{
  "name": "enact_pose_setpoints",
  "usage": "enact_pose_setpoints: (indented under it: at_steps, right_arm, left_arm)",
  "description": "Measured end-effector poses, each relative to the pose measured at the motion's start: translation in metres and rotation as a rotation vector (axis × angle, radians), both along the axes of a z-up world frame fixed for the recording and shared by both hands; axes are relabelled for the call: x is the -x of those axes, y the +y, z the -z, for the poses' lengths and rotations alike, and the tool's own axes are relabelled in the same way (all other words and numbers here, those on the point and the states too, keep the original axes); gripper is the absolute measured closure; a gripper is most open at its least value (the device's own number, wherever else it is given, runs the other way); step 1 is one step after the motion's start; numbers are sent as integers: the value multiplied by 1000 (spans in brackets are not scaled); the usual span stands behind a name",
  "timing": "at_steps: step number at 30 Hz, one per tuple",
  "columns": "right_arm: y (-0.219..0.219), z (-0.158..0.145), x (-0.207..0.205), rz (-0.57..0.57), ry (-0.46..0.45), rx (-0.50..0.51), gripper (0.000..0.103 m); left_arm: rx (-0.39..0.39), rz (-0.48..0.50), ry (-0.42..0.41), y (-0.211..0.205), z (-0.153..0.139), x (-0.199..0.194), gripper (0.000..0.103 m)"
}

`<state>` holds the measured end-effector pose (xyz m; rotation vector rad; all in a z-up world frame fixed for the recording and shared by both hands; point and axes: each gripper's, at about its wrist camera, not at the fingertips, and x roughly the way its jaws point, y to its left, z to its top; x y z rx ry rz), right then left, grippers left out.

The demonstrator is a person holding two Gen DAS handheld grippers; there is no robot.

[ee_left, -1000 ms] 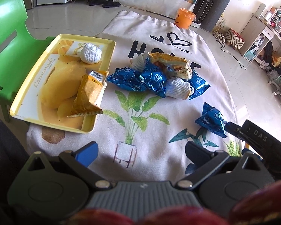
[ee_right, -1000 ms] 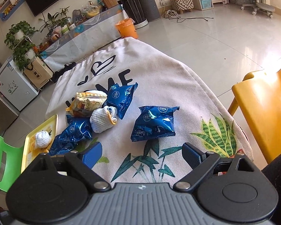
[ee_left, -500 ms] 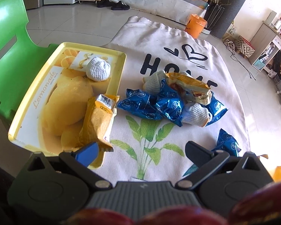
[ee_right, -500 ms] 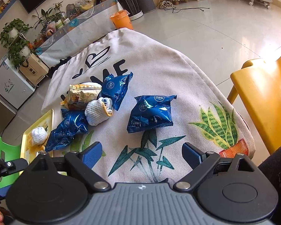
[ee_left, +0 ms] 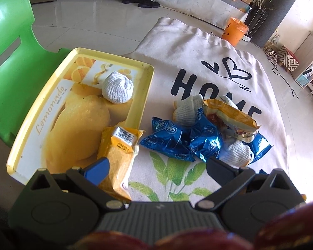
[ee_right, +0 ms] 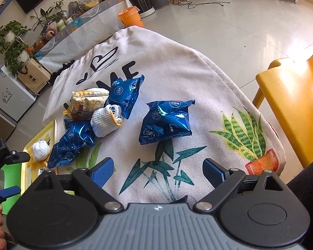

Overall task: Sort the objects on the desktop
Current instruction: 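Withdraw both tools from the tray back toward the snack pile, then move the left tool toward the blue packets while the right tool approaches a white mesh fruit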

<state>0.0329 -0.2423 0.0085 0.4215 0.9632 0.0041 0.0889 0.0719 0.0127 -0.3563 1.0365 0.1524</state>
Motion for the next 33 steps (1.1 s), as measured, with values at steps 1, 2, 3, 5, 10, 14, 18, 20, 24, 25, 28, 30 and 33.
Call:
enact_pose_setpoints:
  at_steps: [1,2,3,5,10,14,18,20,24,25,28,30,33]
  right_arm:
    - [-1,1,0,7,4,-3,11]
    - [-2,1,-1,14,6,-6,11]
    - [-4,1,-1,20,7,-12,11]
    - [-5,2,-2,29,10,-21,11]
    - [-4,4,-3,31,25,-20,11]
    - [-1,5,-4,26,29,-15,11]
    - [2,6,-6,20,36,-16,11]
    - [4,7,-7,16,36,-13,11]
    - [10,9,-10,8,42,13,11]
    - [12,9,-10,4,43,16,11]
    - [16,9,-11,-8,42,35,11]
    - [19,10,-10,-16,39,45,11]
    - [21,10,-10,-22,33,55,11]
  left_arm:
    - [-8,12,0,-2,0,-4,1]
    - [-18,22,0,-4,0,-7,1]
    - [-29,30,1,-6,0,-11,1]
    - [-45,42,4,-9,0,-17,1]
    - [-96,85,7,-17,6,-36,1]
    - [-108,65,10,-15,13,-53,1]
    - [-118,73,13,-17,24,-66,1]
    - [-120,71,29,-18,31,-73,1]
    - [-123,53,50,-20,40,-84,1]
    - [-133,49,55,-21,43,-87,1]
    - [-131,45,59,-22,49,-95,1]
    - [-160,47,63,-24,53,-100,1]
    - [-167,58,82,-25,61,-105,1]
